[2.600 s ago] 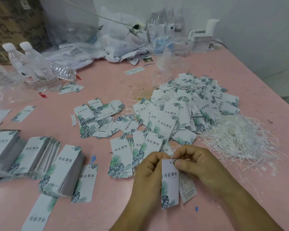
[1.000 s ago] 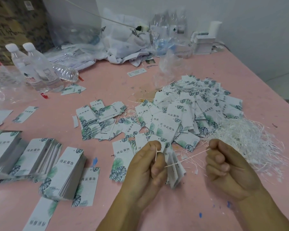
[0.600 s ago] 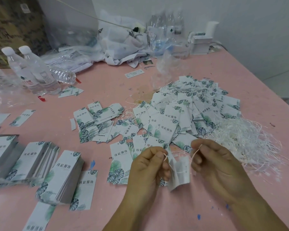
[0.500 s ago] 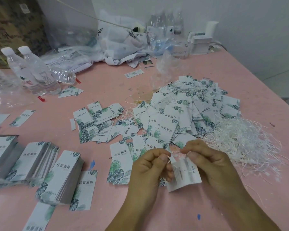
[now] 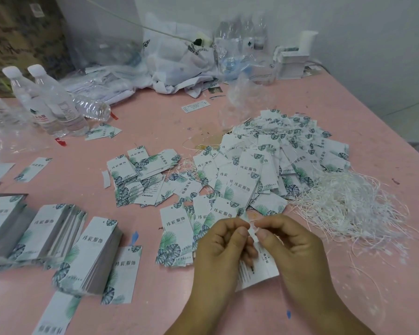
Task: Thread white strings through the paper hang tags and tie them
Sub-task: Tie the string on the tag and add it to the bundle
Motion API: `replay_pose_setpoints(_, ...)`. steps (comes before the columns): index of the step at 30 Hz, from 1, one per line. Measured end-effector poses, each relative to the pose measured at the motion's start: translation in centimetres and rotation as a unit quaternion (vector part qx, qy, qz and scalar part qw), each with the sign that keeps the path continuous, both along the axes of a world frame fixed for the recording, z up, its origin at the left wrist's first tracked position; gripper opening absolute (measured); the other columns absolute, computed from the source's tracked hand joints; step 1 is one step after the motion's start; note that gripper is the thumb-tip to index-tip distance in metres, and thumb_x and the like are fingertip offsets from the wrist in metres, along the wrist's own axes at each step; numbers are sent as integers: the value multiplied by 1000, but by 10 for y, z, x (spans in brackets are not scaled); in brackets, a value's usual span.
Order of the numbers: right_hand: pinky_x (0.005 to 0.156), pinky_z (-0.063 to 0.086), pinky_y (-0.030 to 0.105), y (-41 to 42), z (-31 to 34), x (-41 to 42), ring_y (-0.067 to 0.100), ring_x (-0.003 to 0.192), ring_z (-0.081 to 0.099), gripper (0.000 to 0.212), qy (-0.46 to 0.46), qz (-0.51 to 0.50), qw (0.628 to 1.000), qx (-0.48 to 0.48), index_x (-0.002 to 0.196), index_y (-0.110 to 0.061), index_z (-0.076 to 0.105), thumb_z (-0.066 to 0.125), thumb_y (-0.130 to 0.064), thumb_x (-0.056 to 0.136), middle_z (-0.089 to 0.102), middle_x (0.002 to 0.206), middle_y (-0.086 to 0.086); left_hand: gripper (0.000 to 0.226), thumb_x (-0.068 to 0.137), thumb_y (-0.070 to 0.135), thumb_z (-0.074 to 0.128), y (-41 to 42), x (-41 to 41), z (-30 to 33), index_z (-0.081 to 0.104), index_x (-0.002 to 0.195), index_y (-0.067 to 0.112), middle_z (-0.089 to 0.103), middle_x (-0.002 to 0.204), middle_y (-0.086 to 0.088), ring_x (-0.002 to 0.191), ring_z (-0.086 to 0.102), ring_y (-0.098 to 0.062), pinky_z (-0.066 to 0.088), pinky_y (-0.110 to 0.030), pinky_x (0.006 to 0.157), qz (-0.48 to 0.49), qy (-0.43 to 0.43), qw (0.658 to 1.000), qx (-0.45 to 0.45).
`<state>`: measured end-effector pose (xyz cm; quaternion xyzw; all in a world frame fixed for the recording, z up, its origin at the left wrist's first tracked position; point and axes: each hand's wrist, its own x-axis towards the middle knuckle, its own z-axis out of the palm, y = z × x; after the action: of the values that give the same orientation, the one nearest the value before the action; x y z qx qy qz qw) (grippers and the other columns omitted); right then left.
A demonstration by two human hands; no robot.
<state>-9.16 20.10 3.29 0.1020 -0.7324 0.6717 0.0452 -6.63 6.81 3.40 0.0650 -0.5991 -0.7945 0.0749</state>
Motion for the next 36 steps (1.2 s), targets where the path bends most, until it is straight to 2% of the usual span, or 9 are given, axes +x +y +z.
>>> replay_pose_setpoints(5,74,47,7,-9,6,8,7,88,66,11,35,-15,999,32,93,-35,69,65,-29,85,71,91,-7,24,96,9,59,4,0,-5,69,79,23,59,57,-4,50,52,-14,45,-24,49,3,-35,999,0)
replay_pose_setpoints(8,66,49,6,-11,6,9,4,82,67,22,12,-15,1000,10,91,-34,69,68,-12,87,71,87,-8,8,87,20,64,7,2,-2,70,82,19,62,60,-6,54,56,-14,47,-22,51,-10,-21,1000,18)
replay_pose_setpoints(12,61,50,8,-10,7,8,2,71,68,28,-2,-26,999,-24,87,-22,70,64,5,87,72,81,-5,9,81,13,68,7,2,-3,74,88,11,66,67,-14,60,61,-18,55,-28,61,-41,-31,995,90)
replay_pose_setpoints(17,64,50,8,-9,6,4,3,70,68,21,-31,-43,998,-46,89,-17,73,67,3,85,74,81,-3,9,81,6,75,4,1,-1,77,89,9,68,66,-14,59,63,-17,56,-26,59,-39,-30,996,79)
replay_pose_setpoints(21,70,51,12,-5,7,-2,7,75,69,20,-68,-35,995,-70,91,-17,76,68,0,84,75,80,1,21,89,-6,64,1,1,-2,77,88,10,69,67,-15,57,63,-16,55,-24,57,-18,-33,998,59)
replay_pose_setpoints(26,69,52,13,-6,9,-1,9,74,70,24,-71,-25,995,-72,88,-22,76,69,0,83,75,79,3,15,78,10,68,3,2,-1,79,88,15,69,69,-11,60,61,-15,57,-29,62,-8,-48,996,80)
replay_pose_setpoints(28,69,52,12,-6,11,0,8,75,70,25,-64,-26,995,-66,88,-23,76,70,1,82,75,80,2,14,79,7,70,4,2,0,78,87,15,70,70,-10,61,65,-16,58,-29,62,-1,-45,995,86)
replay_pose_setpoints(31,68,50,9,-7,14,2,4,73,70,31,-51,-24,997,-54,86,-27,76,70,3,82,76,80,-2,26,87,-6,67,4,2,2,75,84,18,69,68,-6,58,66,-14,56,-25,55,13,-31,998,61)
replay_pose_setpoints(36,65,51,9,-9,17,4,2,71,70,37,-49,-24,998,-41,83,-30,76,70,6,81,76,79,-4,29,85,-5,70,2,3,4,74,82,23,70,69,-5,60,67,-12,55,-21,55,37,-21,999,2)
